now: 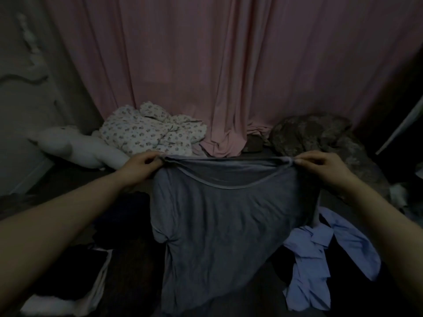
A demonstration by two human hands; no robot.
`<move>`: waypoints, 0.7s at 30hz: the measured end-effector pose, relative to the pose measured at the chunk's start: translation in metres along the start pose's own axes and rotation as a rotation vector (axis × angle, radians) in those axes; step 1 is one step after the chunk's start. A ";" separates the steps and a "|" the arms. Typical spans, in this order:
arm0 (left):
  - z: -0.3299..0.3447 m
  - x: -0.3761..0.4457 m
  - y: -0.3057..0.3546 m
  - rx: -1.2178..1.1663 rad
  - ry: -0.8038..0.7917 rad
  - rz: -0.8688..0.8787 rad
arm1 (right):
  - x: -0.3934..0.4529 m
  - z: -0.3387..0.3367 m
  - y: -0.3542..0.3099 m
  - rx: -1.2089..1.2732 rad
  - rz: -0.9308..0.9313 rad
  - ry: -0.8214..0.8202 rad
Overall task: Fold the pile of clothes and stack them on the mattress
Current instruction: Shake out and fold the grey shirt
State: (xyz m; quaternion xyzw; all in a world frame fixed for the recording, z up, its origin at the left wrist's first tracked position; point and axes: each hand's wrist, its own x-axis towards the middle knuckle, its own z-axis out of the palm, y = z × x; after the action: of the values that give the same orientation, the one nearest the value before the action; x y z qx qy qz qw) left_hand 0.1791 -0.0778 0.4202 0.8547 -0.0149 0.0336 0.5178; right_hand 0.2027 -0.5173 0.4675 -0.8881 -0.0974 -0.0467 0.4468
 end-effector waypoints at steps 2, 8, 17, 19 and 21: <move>-0.003 0.001 0.001 -0.074 0.043 -0.082 | 0.005 0.001 0.001 0.178 0.067 0.076; -0.008 0.009 0.018 0.172 0.215 0.089 | 0.016 0.005 -0.009 0.225 0.089 0.103; -0.028 0.016 0.055 0.254 0.074 0.166 | 0.020 -0.009 -0.034 -0.043 0.128 -0.285; -0.033 0.020 0.067 0.219 0.082 0.058 | 0.016 -0.017 -0.036 -0.066 0.176 -0.376; -0.040 0.025 0.075 0.189 0.104 -0.018 | 0.013 -0.020 -0.040 -0.094 0.197 -0.439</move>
State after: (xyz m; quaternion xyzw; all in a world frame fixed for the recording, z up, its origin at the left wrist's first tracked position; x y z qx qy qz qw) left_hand 0.1976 -0.0771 0.5062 0.8971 0.0229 0.0746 0.4350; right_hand 0.2071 -0.5090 0.5129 -0.9021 -0.1028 0.1865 0.3754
